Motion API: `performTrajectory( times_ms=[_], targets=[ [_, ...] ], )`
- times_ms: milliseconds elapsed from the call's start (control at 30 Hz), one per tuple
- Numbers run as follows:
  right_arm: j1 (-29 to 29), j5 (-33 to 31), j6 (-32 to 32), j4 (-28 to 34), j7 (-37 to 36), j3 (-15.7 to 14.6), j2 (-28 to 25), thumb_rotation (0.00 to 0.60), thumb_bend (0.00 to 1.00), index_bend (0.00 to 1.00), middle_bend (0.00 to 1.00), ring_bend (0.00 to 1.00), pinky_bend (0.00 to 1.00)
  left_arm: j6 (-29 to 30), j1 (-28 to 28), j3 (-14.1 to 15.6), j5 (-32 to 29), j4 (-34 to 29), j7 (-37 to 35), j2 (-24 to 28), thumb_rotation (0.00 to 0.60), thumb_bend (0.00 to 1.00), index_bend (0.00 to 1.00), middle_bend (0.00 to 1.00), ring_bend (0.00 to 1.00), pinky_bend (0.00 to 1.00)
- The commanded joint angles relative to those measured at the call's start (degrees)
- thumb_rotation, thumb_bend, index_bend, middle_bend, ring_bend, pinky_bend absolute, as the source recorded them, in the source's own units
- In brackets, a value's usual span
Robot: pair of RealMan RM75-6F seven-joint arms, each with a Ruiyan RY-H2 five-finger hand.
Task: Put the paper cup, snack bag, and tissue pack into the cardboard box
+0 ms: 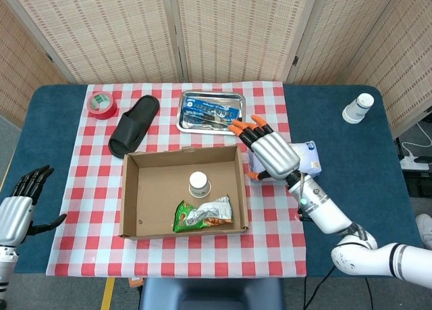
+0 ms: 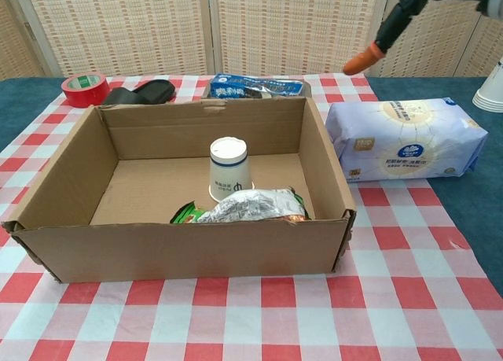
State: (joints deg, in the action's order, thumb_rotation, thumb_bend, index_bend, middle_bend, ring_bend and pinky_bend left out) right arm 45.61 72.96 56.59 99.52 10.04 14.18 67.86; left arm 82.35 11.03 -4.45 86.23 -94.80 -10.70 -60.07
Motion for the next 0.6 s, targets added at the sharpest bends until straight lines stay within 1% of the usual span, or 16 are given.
performTrajectory(
  times_ms=[33,267,600],
  targets=[
    [-2.5,2.2,1.7,-1.7,-3.2,-1.7,-2.0,0.6,0.0,0.0,0.0,0.0,0.0,-0.1,-0.1,0.0,-0.3,0.9,-0.1,-0.6,0.6,0.18,0.0,0.0,0.0,0.08],
    [-5.2,5.6,2.6,-3.2,-7.1,-3.9,-4.9,0.6,0.0,0.0,0.0,0.0,0.0,0.4,-0.6,-0.1,-0.9,3.0,-0.7,-1.6,0.6,0.18,0.0,0.0,0.0,0.08],
    [-6.7,8.4,2.7,-4.8,-9.7,-5.6,-5.7,0.6,0.0,0.0,0.0,0.0,0.0,0.7,-0.9,-0.1,-1.0,4.7,-1.1,-2.3,0.6,0.18,0.0,0.0,0.0,0.08]
  ],
)
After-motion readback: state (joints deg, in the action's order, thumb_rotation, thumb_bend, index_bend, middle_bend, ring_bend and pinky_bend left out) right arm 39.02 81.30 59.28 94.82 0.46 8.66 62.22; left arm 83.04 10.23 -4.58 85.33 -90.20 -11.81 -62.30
